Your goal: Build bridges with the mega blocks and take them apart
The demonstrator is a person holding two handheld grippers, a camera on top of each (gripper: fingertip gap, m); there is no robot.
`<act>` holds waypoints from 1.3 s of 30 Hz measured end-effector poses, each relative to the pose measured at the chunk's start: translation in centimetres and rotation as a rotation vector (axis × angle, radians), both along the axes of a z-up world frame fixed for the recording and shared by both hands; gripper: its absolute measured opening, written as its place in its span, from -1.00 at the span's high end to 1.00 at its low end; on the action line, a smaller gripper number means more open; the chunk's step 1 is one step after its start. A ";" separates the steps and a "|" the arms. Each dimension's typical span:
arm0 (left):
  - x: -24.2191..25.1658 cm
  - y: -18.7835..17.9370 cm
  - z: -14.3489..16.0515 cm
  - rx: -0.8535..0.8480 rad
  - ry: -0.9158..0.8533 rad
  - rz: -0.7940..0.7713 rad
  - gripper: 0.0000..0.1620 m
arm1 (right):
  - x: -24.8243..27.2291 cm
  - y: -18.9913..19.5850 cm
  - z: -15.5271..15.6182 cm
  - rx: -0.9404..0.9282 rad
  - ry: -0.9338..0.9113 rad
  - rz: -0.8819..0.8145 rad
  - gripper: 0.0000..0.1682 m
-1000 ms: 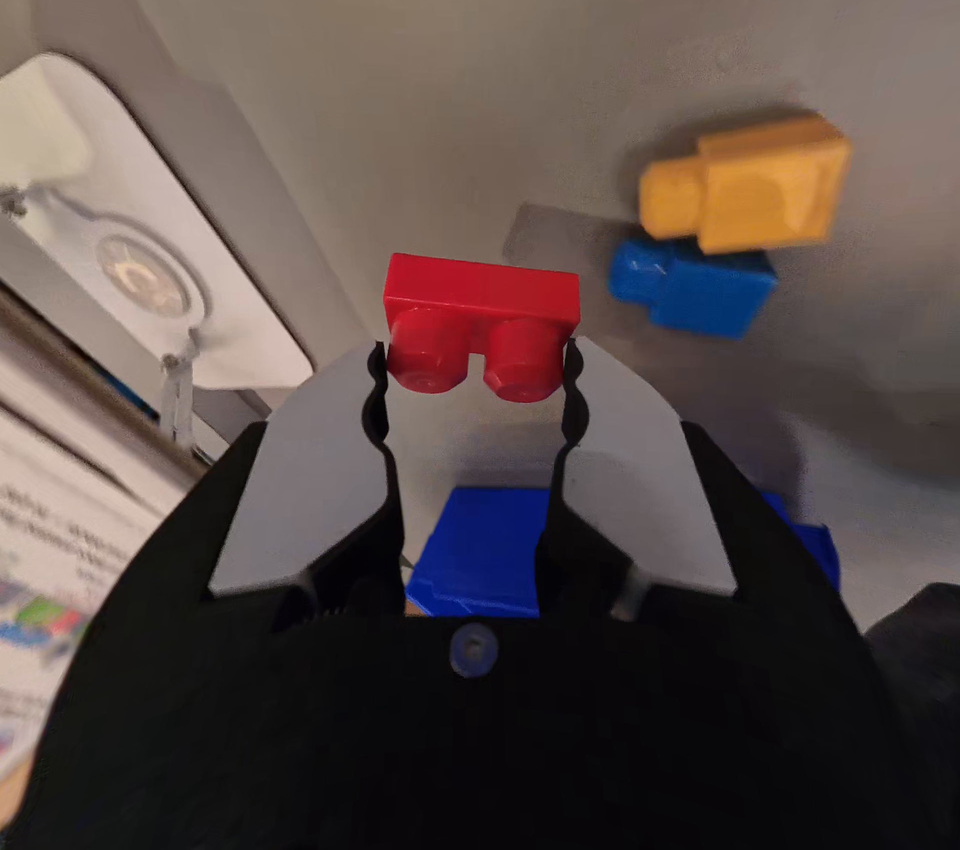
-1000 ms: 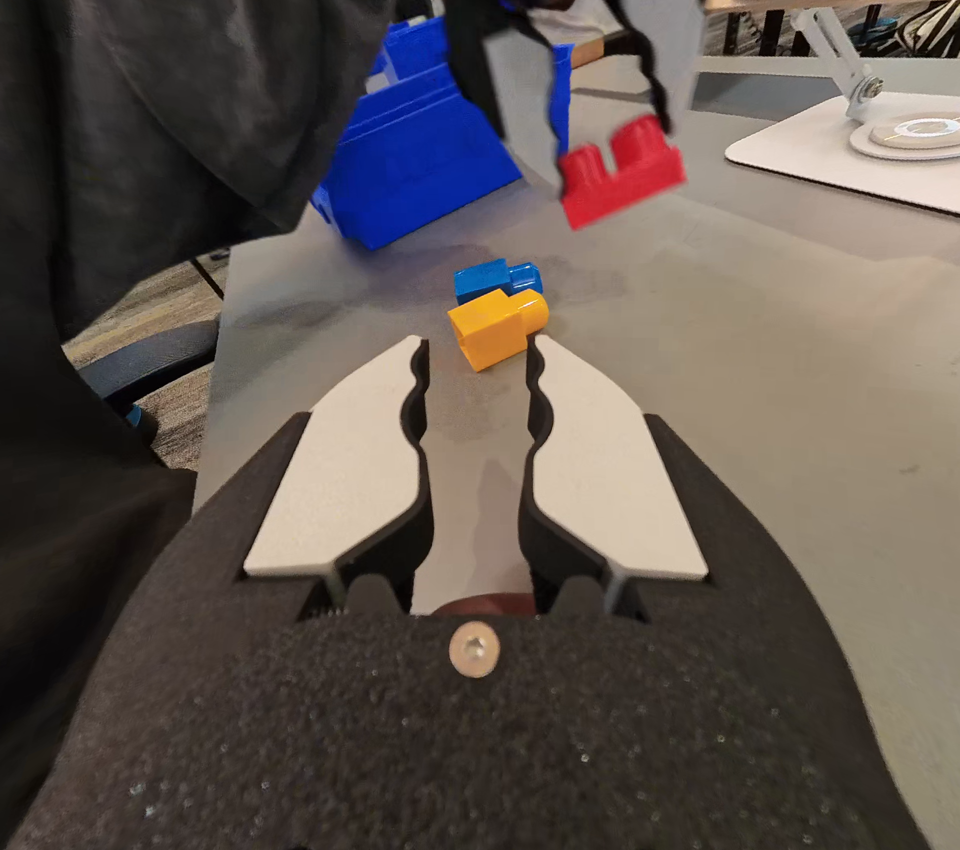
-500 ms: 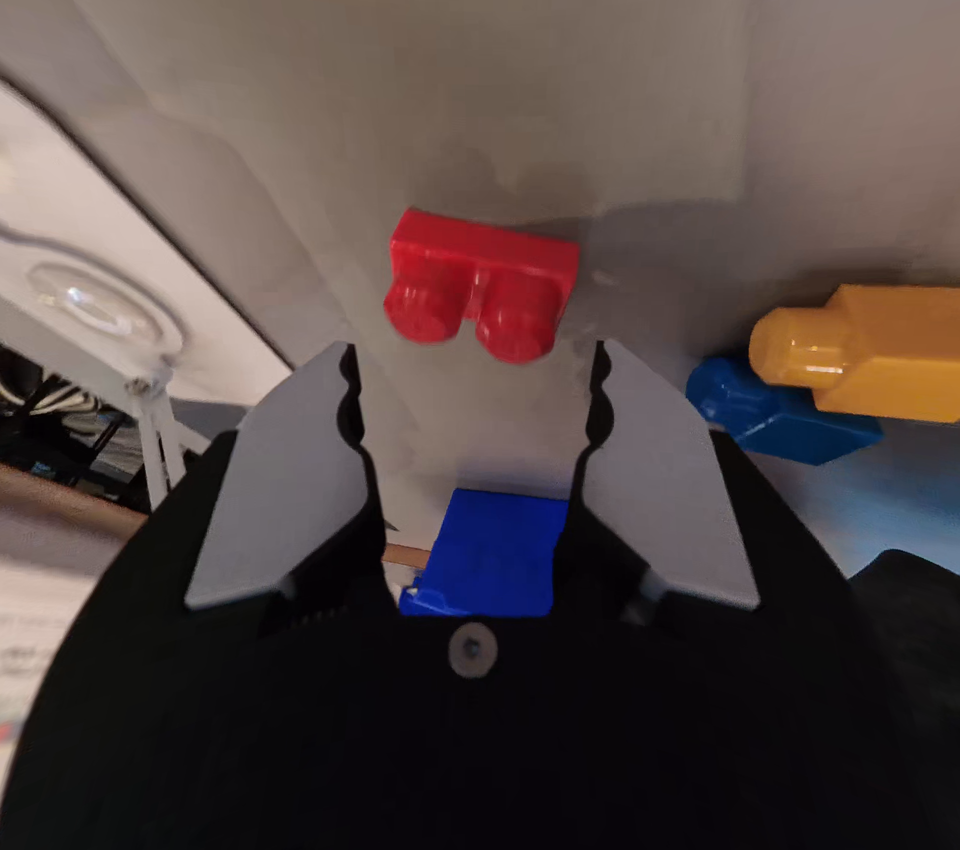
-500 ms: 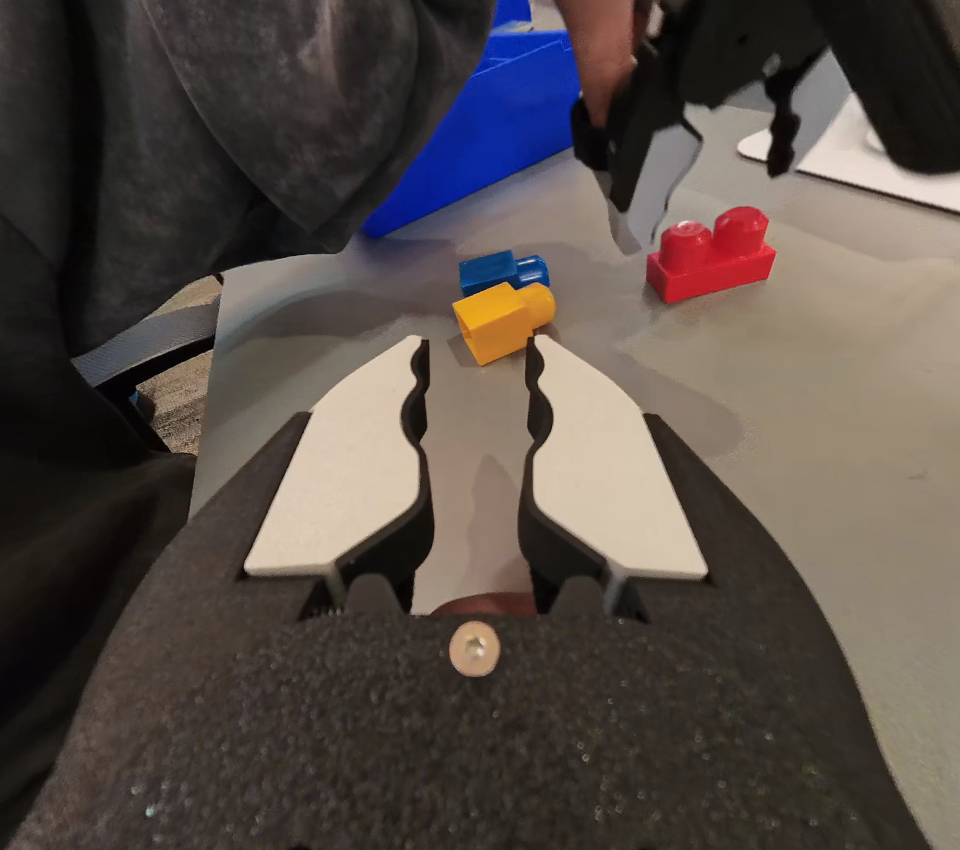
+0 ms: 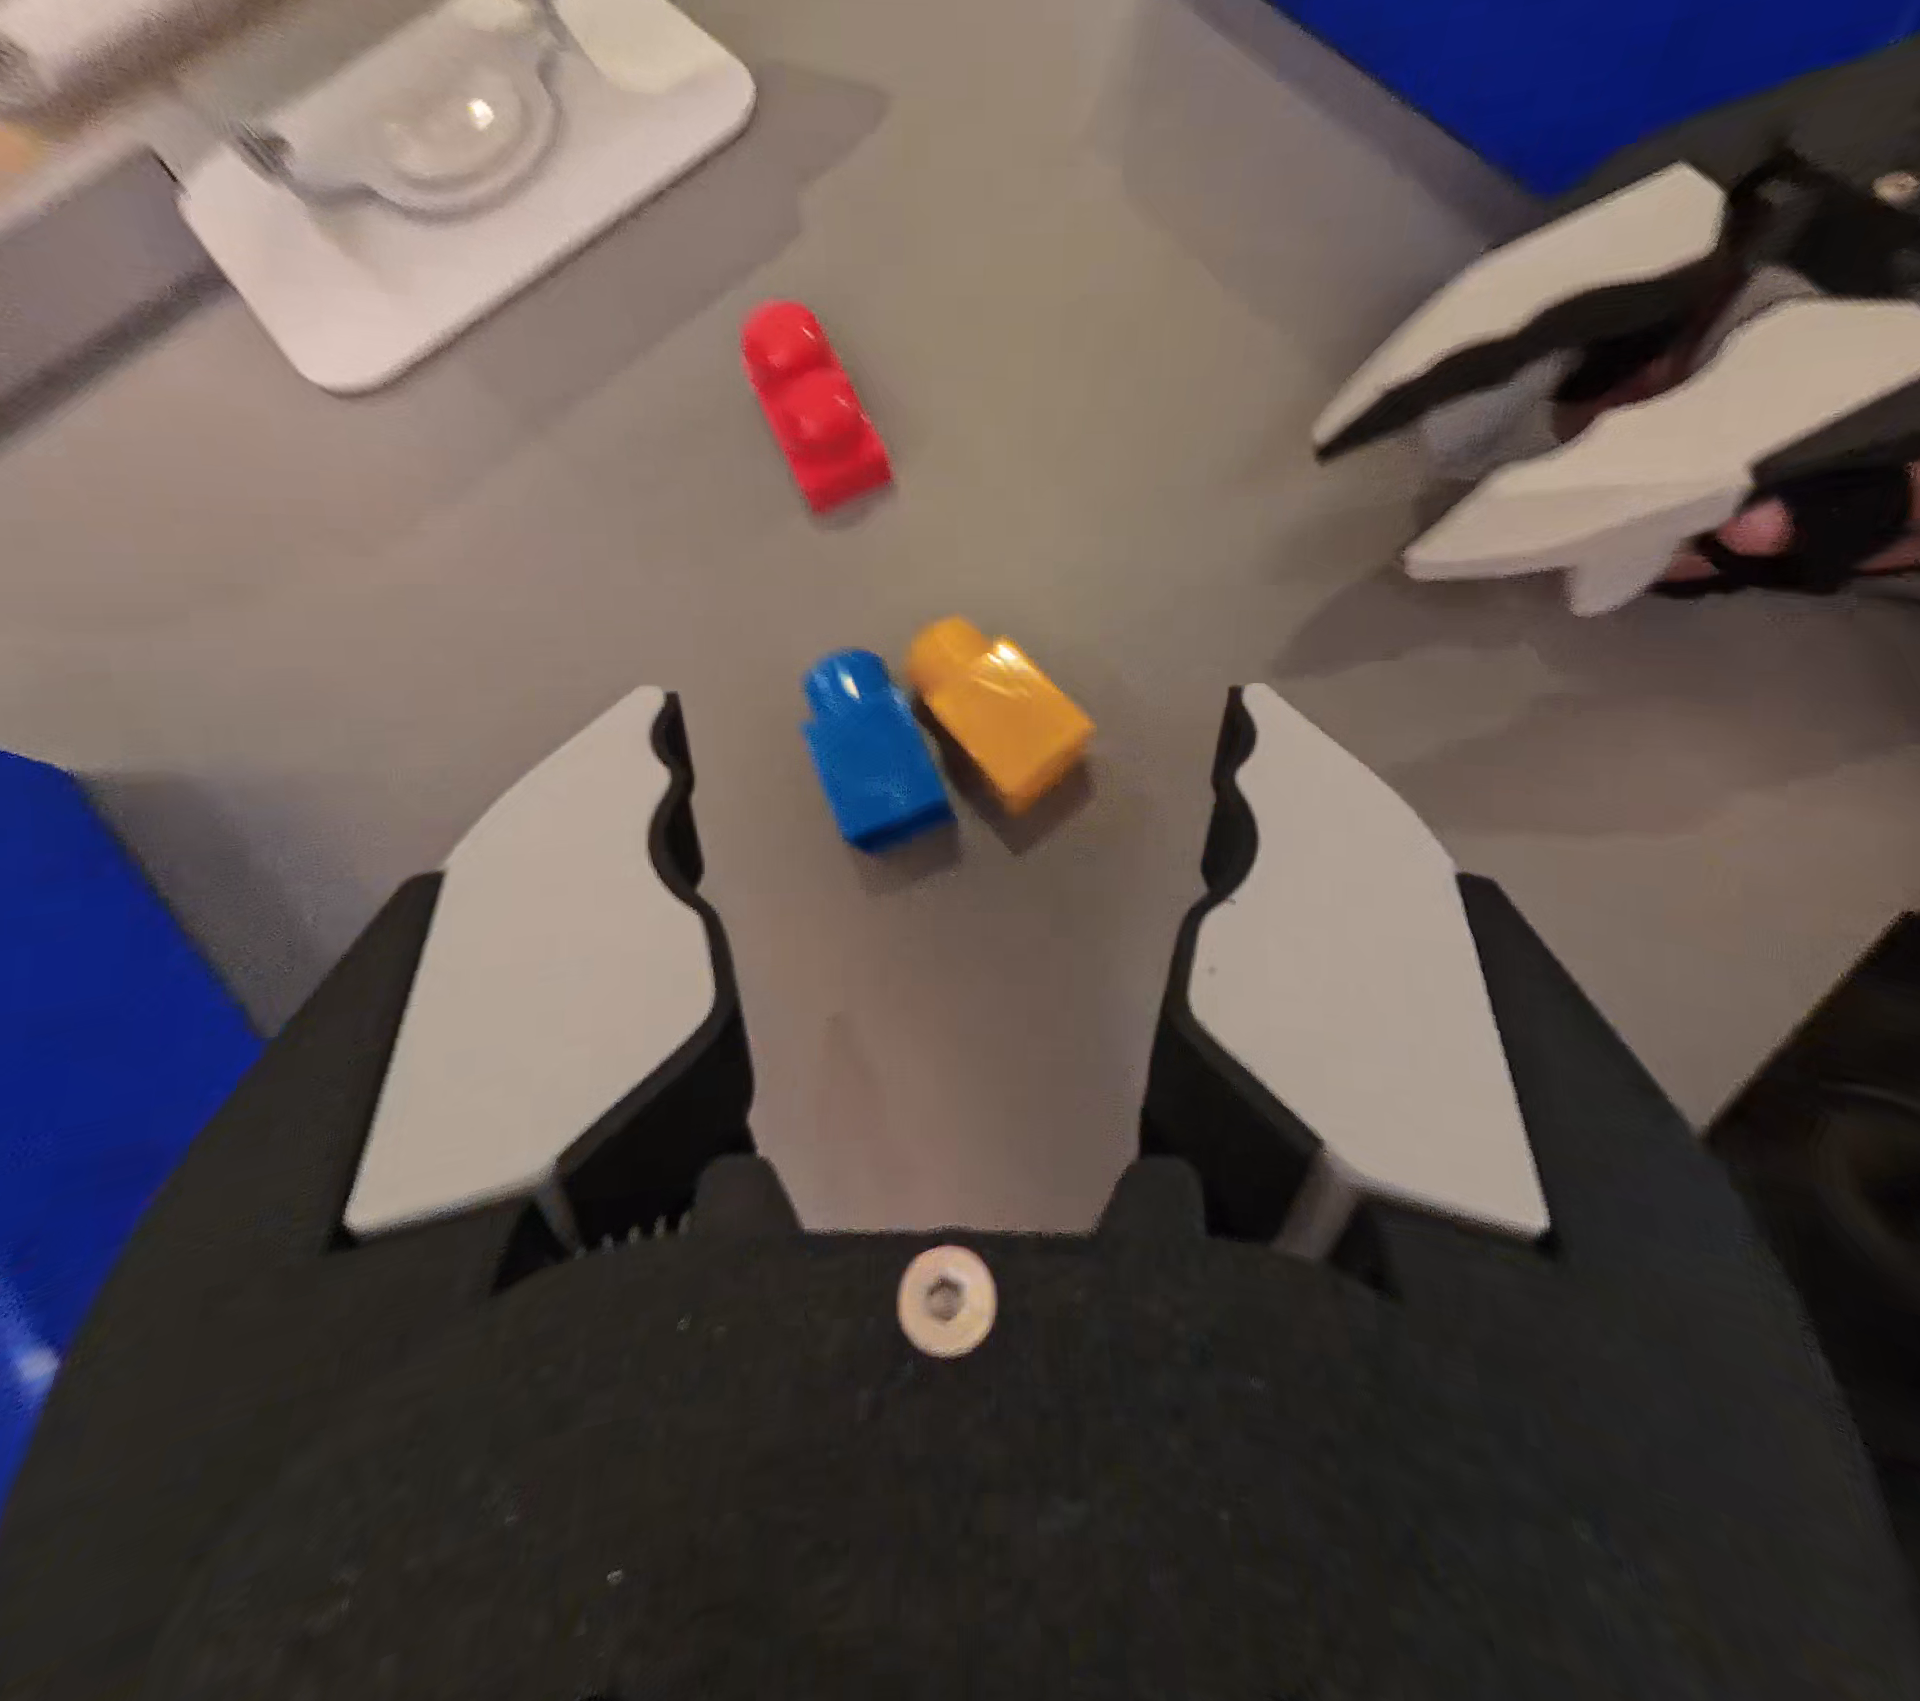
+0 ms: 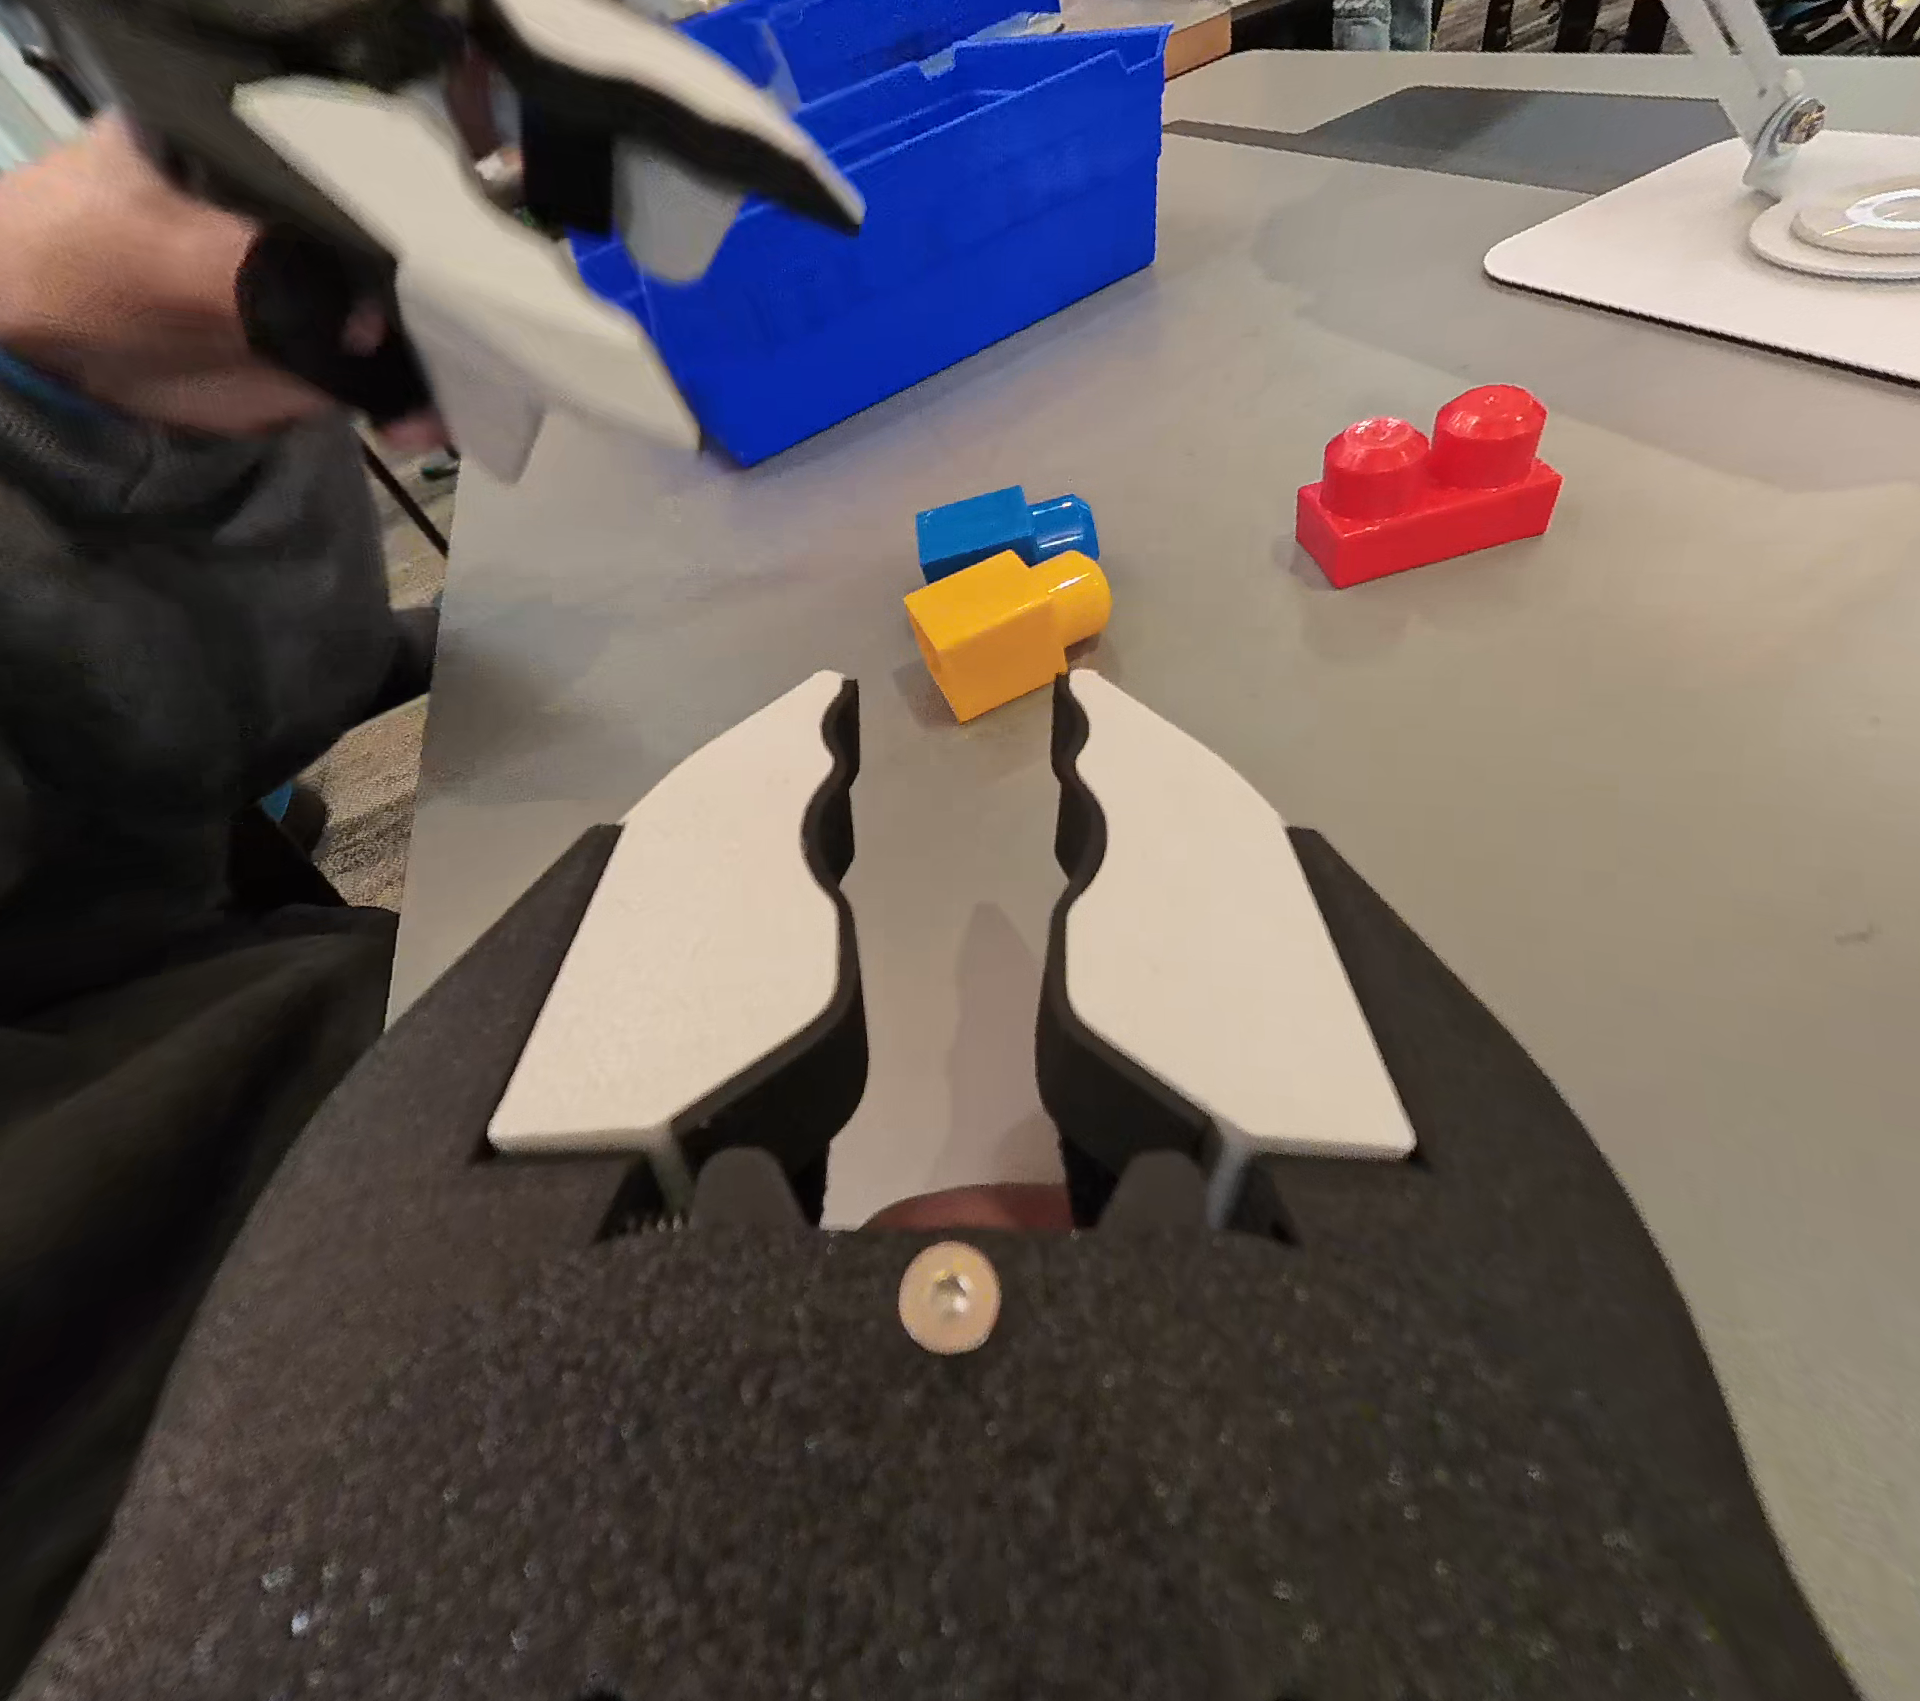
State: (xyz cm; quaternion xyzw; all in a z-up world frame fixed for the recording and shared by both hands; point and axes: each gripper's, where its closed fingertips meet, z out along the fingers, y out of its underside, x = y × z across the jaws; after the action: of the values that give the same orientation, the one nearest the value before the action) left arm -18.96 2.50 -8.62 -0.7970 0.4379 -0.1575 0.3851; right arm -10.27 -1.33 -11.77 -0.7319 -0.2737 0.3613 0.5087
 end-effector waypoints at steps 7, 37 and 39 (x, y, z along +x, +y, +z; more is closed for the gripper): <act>-0.5 -0.7 -7.1 -0.095 0.171 0.226 -0.20 | -0.1 -0.1 0.0 0.008 -0.006 0.004 0.58; -0.4 2.6 -11.4 -0.426 0.332 0.326 -0.31 | -0.7 -0.8 -0.2 -0.001 -0.020 0.047 0.57; -0.4 2.7 -11.3 -0.432 0.355 0.319 -0.24 | -0.8 -0.9 -0.2 -0.005 -0.018 0.052 0.57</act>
State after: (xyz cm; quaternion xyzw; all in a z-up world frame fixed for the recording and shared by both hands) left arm -19.38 5.17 -19.94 -0.9339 0.3241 -0.0429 0.1447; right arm -11.06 -2.23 -11.97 -0.7291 -0.2961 0.3686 0.4948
